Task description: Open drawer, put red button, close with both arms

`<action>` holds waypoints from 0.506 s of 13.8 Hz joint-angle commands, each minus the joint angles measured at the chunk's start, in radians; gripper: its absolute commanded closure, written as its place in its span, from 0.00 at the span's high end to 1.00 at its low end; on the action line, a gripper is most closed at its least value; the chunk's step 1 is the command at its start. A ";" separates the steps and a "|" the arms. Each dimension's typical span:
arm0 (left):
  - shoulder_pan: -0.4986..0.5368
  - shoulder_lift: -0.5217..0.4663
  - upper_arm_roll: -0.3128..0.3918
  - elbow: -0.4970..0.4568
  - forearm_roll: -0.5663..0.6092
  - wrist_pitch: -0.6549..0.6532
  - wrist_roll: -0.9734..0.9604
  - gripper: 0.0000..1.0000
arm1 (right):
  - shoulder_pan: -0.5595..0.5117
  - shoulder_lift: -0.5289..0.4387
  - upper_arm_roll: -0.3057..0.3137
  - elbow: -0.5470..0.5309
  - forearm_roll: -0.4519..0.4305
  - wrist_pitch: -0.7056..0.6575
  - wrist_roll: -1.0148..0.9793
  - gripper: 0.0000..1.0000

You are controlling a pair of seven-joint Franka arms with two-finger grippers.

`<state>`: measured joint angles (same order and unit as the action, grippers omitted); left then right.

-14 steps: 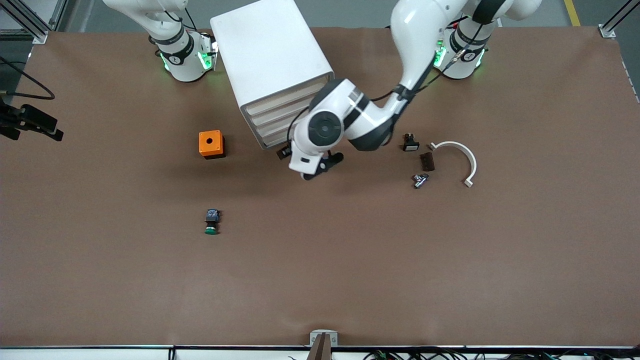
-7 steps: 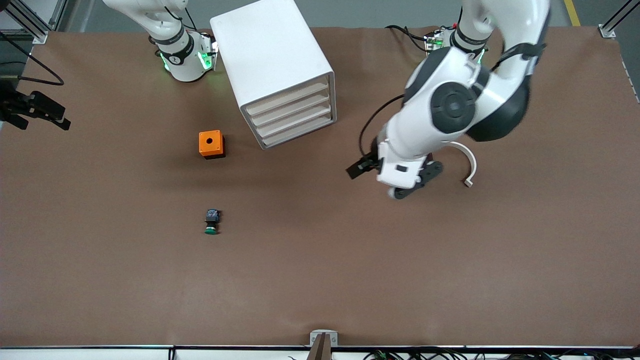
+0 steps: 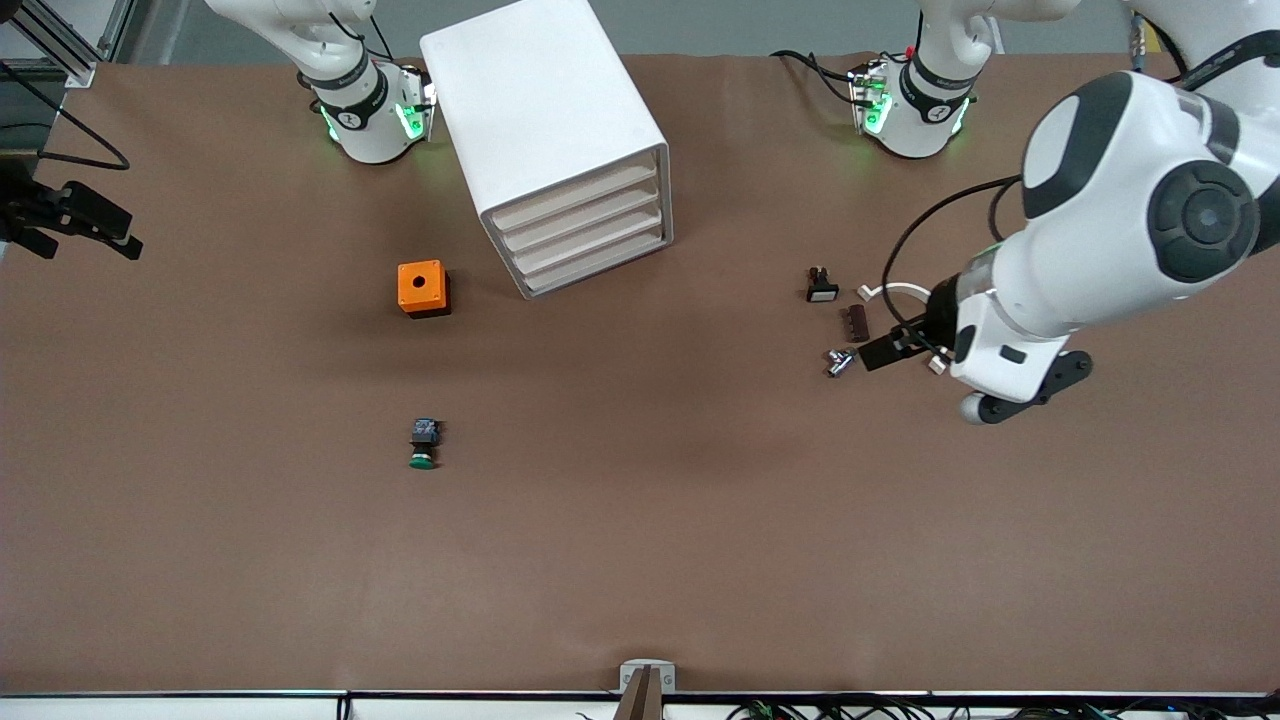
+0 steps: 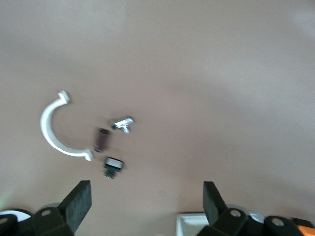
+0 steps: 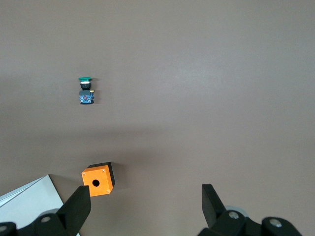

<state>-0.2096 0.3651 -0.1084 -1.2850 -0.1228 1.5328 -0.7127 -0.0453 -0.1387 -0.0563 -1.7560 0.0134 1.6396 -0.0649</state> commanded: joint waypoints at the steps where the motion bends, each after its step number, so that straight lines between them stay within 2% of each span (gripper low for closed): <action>1: 0.041 -0.038 -0.008 -0.028 0.041 -0.017 0.076 1.00 | -0.002 -0.024 0.003 -0.025 0.005 -0.001 -0.006 1.00; 5: 0.171 -0.080 -0.019 -0.030 0.049 -0.039 0.289 1.00 | -0.004 -0.021 0.003 -0.002 0.007 -0.044 -0.004 1.00; 7: 0.183 -0.090 -0.001 -0.036 0.049 -0.066 0.399 1.00 | -0.005 -0.019 0.001 0.009 0.007 -0.056 -0.004 1.00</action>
<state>-0.0438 0.3154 -0.1082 -1.2860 -0.0910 1.4892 -0.3977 -0.0453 -0.1403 -0.0568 -1.7537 0.0135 1.6039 -0.0649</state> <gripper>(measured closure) 0.000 0.000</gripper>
